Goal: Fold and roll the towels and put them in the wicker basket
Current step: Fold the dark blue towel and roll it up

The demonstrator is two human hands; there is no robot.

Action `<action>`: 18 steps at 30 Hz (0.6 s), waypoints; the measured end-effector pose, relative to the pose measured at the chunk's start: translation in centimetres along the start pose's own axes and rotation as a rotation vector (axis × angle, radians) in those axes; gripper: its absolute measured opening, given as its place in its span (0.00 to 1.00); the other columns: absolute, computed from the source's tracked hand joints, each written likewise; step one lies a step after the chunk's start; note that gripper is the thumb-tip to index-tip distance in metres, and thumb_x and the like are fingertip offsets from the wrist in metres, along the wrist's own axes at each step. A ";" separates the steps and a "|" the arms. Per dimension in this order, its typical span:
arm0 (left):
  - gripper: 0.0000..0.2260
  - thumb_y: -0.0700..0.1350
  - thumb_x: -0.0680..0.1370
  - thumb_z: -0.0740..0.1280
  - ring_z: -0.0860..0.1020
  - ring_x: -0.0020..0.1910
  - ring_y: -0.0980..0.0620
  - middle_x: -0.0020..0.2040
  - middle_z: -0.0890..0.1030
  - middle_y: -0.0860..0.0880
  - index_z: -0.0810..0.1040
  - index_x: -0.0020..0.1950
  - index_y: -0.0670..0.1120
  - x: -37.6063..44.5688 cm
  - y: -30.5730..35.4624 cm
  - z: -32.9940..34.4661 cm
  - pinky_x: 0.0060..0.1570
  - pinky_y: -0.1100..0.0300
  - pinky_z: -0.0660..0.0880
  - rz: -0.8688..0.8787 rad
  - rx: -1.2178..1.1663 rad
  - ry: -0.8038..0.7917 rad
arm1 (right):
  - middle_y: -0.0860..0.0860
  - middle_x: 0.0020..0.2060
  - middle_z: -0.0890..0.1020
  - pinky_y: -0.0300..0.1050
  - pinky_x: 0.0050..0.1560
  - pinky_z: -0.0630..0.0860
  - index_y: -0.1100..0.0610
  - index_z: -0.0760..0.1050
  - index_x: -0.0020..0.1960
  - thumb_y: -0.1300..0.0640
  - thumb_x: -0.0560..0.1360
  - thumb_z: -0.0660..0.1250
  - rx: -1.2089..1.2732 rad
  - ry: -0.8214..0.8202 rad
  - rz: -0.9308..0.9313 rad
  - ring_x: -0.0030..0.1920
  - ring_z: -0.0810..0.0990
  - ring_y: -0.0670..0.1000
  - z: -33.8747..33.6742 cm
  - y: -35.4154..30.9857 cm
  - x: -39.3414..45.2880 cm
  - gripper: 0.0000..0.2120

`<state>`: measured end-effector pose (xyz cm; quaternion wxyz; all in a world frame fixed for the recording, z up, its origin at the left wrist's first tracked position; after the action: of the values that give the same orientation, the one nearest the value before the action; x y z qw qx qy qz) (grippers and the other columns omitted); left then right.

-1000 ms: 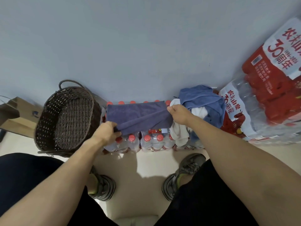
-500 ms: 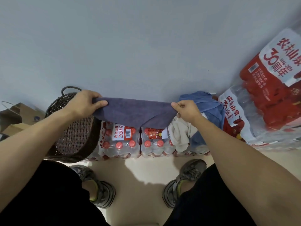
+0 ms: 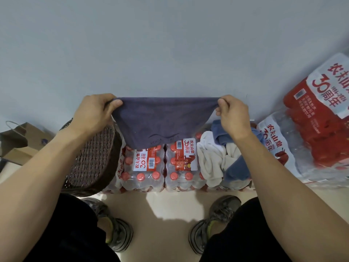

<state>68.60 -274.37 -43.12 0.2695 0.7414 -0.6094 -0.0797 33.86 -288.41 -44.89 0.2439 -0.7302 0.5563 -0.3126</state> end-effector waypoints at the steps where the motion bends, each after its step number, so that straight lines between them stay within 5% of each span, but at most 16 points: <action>1: 0.10 0.47 0.82 0.63 0.80 0.38 0.44 0.37 0.82 0.44 0.81 0.47 0.44 0.0 0.0 -0.1 0.43 0.53 0.76 0.002 -0.019 0.024 | 0.52 0.39 0.81 0.34 0.42 0.73 0.60 0.79 0.50 0.59 0.83 0.57 0.006 0.016 -0.011 0.40 0.78 0.49 -0.3 -0.3 0.0 0.13; 4: 0.07 0.44 0.81 0.64 0.80 0.36 0.56 0.36 0.83 0.47 0.81 0.48 0.47 0.3 -0.1 -0.5 0.38 0.75 0.69 -0.010 -0.081 0.078 | 0.50 0.39 0.82 0.24 0.41 0.69 0.59 0.81 0.51 0.58 0.82 0.59 -0.005 0.061 -0.061 0.40 0.78 0.45 -1.2 -1.0 0.1 0.12; 6: 0.06 0.42 0.80 0.64 0.80 0.38 0.64 0.36 0.83 0.50 0.81 0.49 0.50 0.3 -0.1 -0.7 0.37 0.79 0.68 -0.016 -0.134 0.109 | 0.50 0.40 0.83 0.28 0.43 0.70 0.59 0.81 0.51 0.57 0.82 0.61 -0.016 0.090 -0.086 0.41 0.79 0.47 -1.6 -1.3 0.1 0.11; 10: 0.04 0.45 0.79 0.67 0.81 0.27 0.60 0.36 0.82 0.56 0.79 0.45 0.53 0.0 0.0 -1.1 0.29 0.69 0.75 -0.061 -0.282 0.176 | 0.53 0.47 0.82 0.40 0.51 0.72 0.57 0.81 0.52 0.55 0.81 0.62 0.010 0.140 -0.033 0.48 0.79 0.51 -1.9 -1.3 0.3 0.10; 13: 0.07 0.46 0.81 0.63 0.83 0.28 0.49 0.35 0.83 0.49 0.76 0.44 0.50 0.2 -0.2 -0.2 0.25 0.59 0.78 -0.164 -0.467 0.123 | 0.54 0.42 0.81 0.45 0.38 0.78 0.56 0.75 0.49 0.53 0.83 0.58 0.345 0.052 0.217 0.40 0.84 0.52 -0.8 -0.3 0.5 0.10; 16: 0.08 0.43 0.84 0.58 0.85 0.41 0.46 0.43 0.82 0.36 0.71 0.45 0.47 0.3 -0.4 1.2 0.41 0.58 0.82 -0.256 -0.662 0.040 | 0.57 0.48 0.82 0.45 0.40 0.83 0.61 0.71 0.53 0.53 0.85 0.54 0.612 -0.058 0.370 0.41 0.87 0.55 0.5 0.2 0.3 0.13; 18: 0.07 0.42 0.84 0.57 0.84 0.50 0.47 0.49 0.82 0.37 0.69 0.47 0.46 0.1 -0.8 1.8 0.54 0.54 0.80 -0.241 -0.626 0.000 | 0.59 0.50 0.82 0.42 0.46 0.83 0.61 0.71 0.53 0.53 0.85 0.52 0.611 -0.059 0.356 0.44 0.87 0.52 0.7 0.4 0.2 0.14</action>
<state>68.50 -274.90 -44.96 0.4730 0.6892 -0.4634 -0.2942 34.10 -288.74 -45.58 0.5177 -0.5238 0.5485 -0.3959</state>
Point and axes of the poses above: each hand's wrist, its own x-axis towards the middle knuckle, its own z-axis out of the palm, y = z × x, the point moved 4 cm from there along x, towards the middle knuckle
